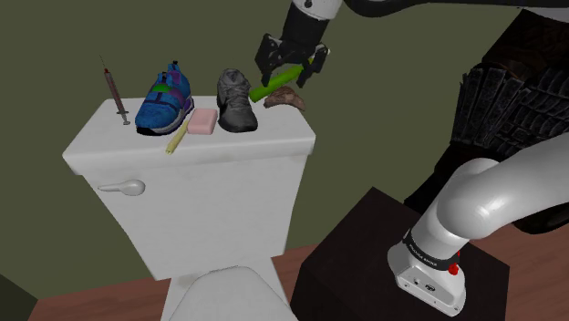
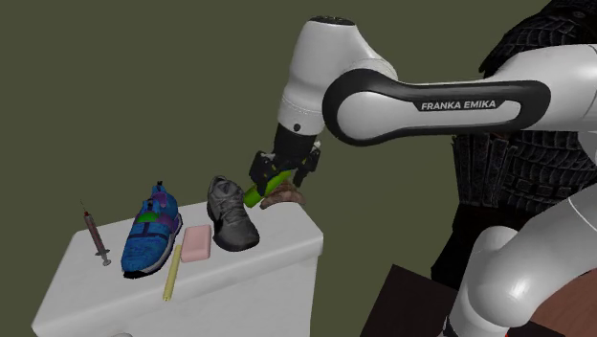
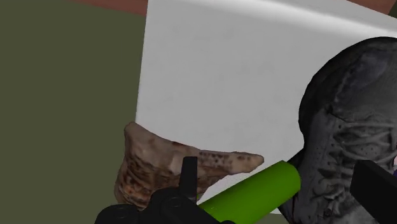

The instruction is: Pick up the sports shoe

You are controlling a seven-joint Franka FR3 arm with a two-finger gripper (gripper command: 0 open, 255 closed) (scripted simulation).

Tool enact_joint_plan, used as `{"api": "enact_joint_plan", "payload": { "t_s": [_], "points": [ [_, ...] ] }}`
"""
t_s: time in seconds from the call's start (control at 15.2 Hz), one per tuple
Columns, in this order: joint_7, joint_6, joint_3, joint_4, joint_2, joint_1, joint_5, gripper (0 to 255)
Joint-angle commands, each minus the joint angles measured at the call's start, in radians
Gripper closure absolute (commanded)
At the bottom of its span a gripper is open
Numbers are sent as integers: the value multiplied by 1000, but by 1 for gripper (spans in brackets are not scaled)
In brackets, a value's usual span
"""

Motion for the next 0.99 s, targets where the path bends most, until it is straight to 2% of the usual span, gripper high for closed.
{"api": "enact_joint_plan", "payload": {
  "t_s": [0.0, 0.4, 0.92],
  "points": [
    [85, 17, 63, 66, 72, -24, -38, 0],
    [342, 27, 242, 267, 300, -89, -222, 0],
    [360, 127, 242, 157, 291, -84, -224, 0]
  ]
}}
